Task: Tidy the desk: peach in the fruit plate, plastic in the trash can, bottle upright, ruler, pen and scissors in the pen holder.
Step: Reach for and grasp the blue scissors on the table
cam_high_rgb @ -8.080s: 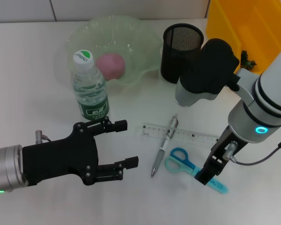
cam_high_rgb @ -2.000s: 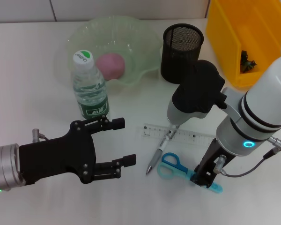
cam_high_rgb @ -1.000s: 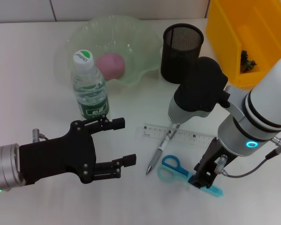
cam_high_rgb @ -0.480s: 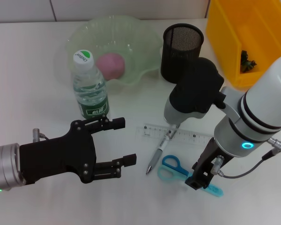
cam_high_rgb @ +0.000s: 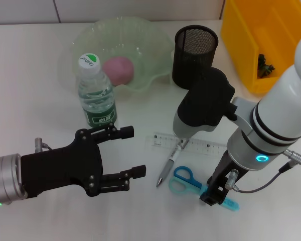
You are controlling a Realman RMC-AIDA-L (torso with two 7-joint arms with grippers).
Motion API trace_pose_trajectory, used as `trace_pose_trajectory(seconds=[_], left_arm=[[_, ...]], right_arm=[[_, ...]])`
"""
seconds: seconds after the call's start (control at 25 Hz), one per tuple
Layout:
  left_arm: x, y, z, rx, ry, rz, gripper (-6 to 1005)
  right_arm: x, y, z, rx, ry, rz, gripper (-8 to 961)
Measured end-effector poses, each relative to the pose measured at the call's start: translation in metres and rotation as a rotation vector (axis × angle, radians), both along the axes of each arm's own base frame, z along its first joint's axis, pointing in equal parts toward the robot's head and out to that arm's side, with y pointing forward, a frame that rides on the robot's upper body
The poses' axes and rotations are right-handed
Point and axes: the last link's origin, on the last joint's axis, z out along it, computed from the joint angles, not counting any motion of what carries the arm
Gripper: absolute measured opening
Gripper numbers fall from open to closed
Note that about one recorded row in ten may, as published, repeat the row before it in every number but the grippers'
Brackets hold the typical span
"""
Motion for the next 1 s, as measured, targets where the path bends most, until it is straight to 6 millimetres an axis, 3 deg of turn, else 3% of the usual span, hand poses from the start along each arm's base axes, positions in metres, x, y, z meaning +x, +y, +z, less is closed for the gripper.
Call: trace_pose_trajectory(seconds=[0.48, 0.72, 1.0], left_arm=[[-0.0002, -0.0002, 0.0000, 0.000, 0.000, 0.001, 800], [-0.0004, -0.0004, -0.0003, -0.001, -0.001, 0.003, 800], [-0.0004, -0.0005, -0.0001, -0.001, 0.000, 0.002, 799]], right_arm=[[0.0003, 0.0004, -0.0005, -0.001, -0.005, -0.002, 360], [0.0004, 0.0005, -0.0006, -0.001, -0.005, -0.003, 238], [0.0007, -0.0007, -0.0010, -0.007, -0.010, -0.002, 228]])
